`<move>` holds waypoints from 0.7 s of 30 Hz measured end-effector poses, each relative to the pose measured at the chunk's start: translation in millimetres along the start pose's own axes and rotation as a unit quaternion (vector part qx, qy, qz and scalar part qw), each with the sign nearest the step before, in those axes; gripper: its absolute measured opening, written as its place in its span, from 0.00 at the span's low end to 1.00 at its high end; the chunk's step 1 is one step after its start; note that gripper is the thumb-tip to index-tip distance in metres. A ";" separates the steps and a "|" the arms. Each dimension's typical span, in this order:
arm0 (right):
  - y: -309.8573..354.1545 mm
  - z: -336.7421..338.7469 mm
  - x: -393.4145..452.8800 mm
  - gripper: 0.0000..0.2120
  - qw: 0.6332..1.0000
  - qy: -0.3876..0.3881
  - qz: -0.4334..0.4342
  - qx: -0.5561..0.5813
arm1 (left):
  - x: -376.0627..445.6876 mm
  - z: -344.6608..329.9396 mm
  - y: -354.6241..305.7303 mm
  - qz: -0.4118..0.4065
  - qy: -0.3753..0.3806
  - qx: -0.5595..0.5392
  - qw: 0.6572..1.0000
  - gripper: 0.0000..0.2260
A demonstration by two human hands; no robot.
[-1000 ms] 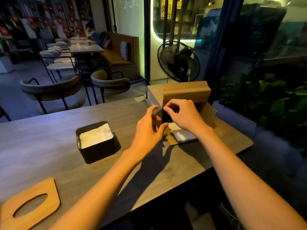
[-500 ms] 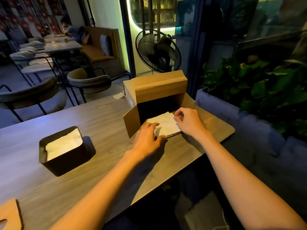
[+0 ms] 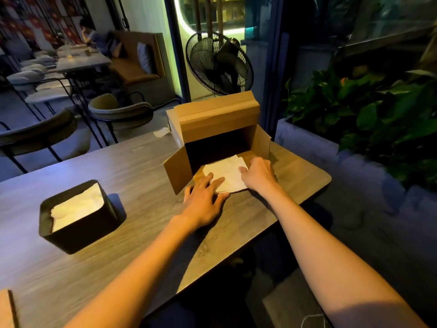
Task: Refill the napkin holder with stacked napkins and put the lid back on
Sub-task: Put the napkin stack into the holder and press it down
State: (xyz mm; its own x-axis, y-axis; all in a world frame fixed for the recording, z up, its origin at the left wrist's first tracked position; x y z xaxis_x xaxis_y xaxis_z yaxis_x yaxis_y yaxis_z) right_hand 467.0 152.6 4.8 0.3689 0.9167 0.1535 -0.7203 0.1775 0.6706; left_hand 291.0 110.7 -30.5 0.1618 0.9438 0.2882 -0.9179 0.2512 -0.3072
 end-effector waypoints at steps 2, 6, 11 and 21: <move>-1.0 -1.1 0.2 0.15 1.000 0.023 -0.004 -0.010 | -2.9 0.9 -0.4 -0.004 -0.009 -0.003 1.000 0.25; -4.4 1.0 -3.2 0.16 0.998 0.051 0.022 -0.019 | -8.6 5.2 2.1 -0.012 -0.011 -0.027 0.999 0.25; -7.1 10.1 -5.2 0.05 0.992 0.060 0.091 0.067 | -6.3 15.1 2.3 0.055 -0.031 -0.158 0.985 0.24; 7.7 41.9 -12.7 0.05 0.959 0.084 0.081 0.258 | 6.4 43.4 -17.8 0.277 0.013 -0.478 0.834 0.29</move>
State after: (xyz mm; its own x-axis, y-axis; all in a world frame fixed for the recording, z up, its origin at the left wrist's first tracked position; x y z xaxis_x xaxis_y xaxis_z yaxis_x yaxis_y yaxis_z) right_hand 481.4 127.3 38.5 0.1463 0.9697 0.1955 -0.3571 -0.1326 0.9246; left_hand 292.7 102.9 16.2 -0.1722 0.9729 -0.1544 -0.1491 -0.1806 -0.9722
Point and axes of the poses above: each hand's wrist, its own x-axis towards the middle knuckle, its own z-axis out of the back of the hand, y = z × x, the point moved 1 cm from there along x, towards the middle knuckle, and after that the axes turned 13 degrees about -y, right-handed, at the moved point
